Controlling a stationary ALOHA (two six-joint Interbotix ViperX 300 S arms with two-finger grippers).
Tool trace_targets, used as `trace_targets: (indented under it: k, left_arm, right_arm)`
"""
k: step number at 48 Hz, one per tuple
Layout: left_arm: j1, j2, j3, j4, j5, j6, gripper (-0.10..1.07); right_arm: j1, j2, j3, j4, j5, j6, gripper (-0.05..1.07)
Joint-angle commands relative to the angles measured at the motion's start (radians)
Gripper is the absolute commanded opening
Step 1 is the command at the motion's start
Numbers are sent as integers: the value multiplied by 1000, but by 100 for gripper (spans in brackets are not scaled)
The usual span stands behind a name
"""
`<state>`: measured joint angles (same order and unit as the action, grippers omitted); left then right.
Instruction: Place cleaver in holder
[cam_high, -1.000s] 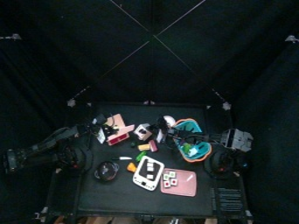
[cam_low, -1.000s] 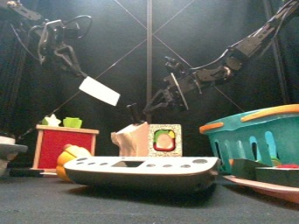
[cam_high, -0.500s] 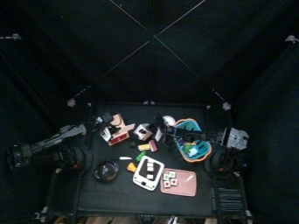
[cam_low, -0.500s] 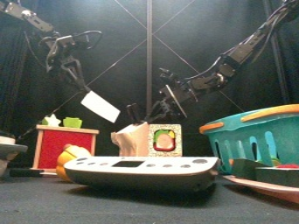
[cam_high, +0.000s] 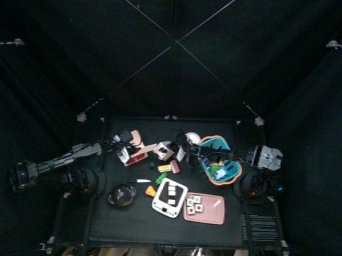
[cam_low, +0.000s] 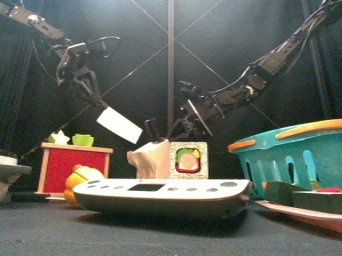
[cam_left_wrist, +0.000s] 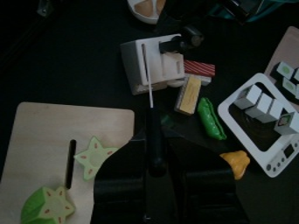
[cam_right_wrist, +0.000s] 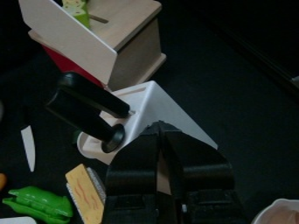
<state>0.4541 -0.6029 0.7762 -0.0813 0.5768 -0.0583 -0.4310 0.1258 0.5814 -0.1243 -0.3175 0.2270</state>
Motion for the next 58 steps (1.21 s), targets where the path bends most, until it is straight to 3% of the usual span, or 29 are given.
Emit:
trace_targets:
  k: [1, 58]
  left_arm:
    - [-3, 6, -6, 0, -18, 0, 39]
    - [-3, 44, 3, 0, -52, 3, 39]
  right_arm:
    - [-6, -20, -23, -2, 2, 2, 38]
    - [-6, -14, -34, -5, 21, 0, 38]
